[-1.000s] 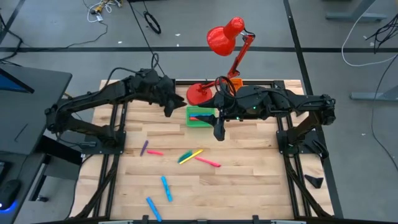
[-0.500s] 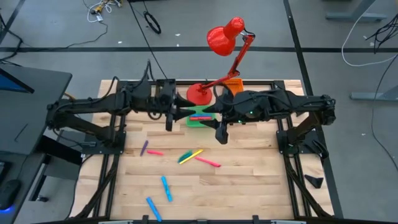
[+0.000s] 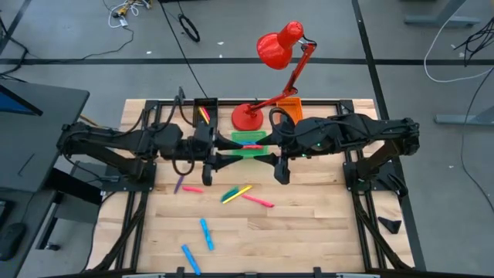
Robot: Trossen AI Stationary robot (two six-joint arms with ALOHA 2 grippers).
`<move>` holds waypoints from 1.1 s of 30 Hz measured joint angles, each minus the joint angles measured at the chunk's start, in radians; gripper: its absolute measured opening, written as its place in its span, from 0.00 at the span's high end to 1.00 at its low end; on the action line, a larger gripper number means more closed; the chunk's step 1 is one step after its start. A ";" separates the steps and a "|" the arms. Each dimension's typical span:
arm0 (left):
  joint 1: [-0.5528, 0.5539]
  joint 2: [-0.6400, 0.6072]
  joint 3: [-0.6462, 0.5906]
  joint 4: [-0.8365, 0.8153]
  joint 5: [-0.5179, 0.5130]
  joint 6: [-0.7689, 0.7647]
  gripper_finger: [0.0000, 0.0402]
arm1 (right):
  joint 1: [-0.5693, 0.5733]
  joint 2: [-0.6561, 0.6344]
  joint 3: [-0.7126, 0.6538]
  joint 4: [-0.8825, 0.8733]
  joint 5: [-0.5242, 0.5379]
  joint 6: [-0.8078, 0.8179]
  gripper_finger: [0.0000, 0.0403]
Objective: Pick & Place Markers
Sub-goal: Put the pink pen into the black basket
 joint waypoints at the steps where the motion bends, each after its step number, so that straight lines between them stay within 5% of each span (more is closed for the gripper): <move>1: -0.001 0.000 0.000 0.001 -0.006 0.000 0.60 | 0.000 0.000 0.000 -0.002 0.000 0.021 0.49; 33: 0.000 0.000 0.000 0.044 -0.014 -0.010 0.60 | 0.070 0.185 0.000 -0.216 0.011 0.405 0.49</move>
